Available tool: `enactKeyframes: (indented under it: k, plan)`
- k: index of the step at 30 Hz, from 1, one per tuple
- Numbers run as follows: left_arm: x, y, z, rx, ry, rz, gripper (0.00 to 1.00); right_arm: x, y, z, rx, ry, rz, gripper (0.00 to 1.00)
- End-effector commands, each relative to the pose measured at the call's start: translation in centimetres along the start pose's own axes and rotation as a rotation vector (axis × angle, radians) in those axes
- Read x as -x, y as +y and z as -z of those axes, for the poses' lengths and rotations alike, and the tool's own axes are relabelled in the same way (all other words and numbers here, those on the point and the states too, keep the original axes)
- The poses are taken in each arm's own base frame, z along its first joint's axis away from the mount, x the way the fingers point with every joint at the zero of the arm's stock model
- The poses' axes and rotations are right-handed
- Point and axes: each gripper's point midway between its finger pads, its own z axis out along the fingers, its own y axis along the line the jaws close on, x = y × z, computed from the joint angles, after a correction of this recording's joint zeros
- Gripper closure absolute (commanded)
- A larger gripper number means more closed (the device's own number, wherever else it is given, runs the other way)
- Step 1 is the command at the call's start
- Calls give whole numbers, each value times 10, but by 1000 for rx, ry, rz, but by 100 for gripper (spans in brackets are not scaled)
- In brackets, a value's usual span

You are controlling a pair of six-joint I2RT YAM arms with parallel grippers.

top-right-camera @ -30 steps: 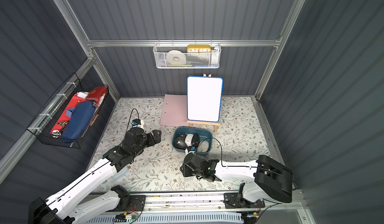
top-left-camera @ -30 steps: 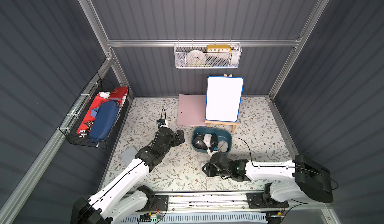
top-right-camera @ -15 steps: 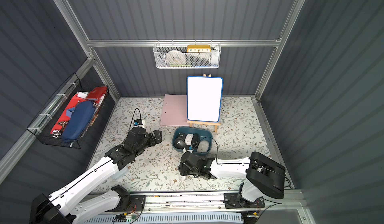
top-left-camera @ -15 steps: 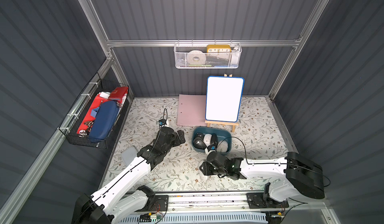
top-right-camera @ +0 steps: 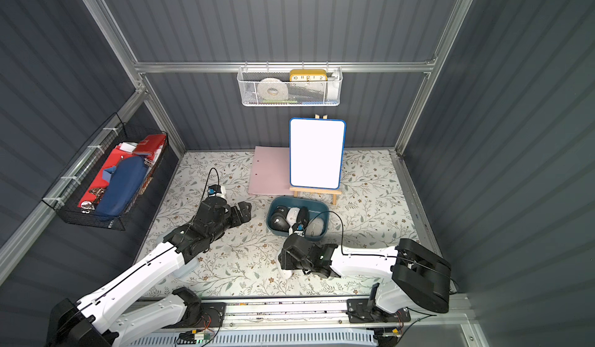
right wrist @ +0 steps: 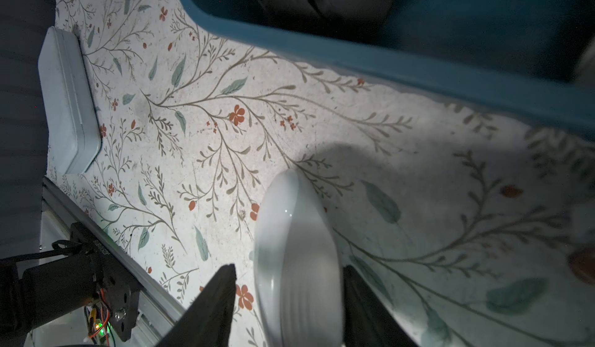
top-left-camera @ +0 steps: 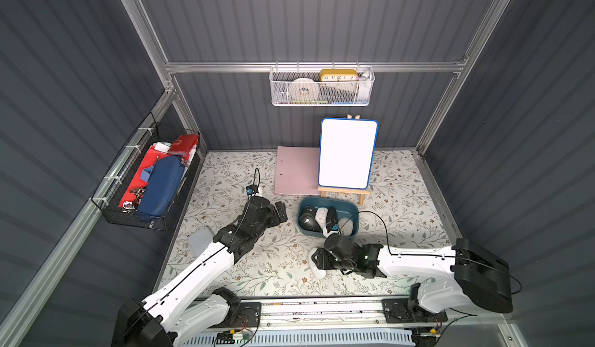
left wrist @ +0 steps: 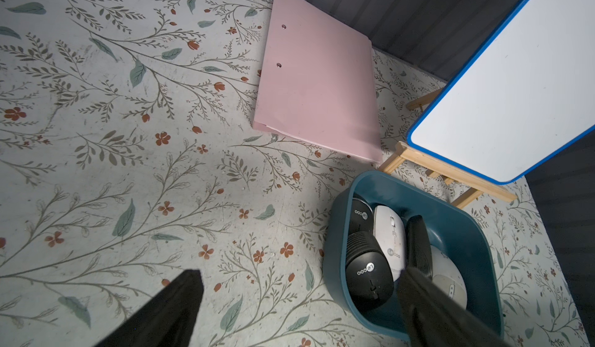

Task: Take out the mouse from the storage box
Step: Place the mouse at the center of the board, then pick up the mouse from the storage box.

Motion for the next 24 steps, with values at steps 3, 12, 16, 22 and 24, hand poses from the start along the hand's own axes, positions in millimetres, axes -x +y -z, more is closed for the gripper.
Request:
enactKeyframes:
  k: [3, 12, 16, 22, 24]
  plan:
    - [8, -8, 1, -25, -13, -4, 0, -2, -19, 7, -73, -6, 5, 42]
    - [11, -45, -12, -130, 76, -27, 0, 9, -44, 45, -206, -56, 143, 17]
    - [6, -79, -20, -177, 132, -57, 1, 35, -54, 83, -292, -167, 205, 16]
    - [-28, -133, -41, -210, 231, -174, 1, 74, -90, 138, -452, -327, 213, 14]
    - [-41, -147, -51, -216, 272, -211, 1, 81, -104, 146, -470, -351, 179, 14]
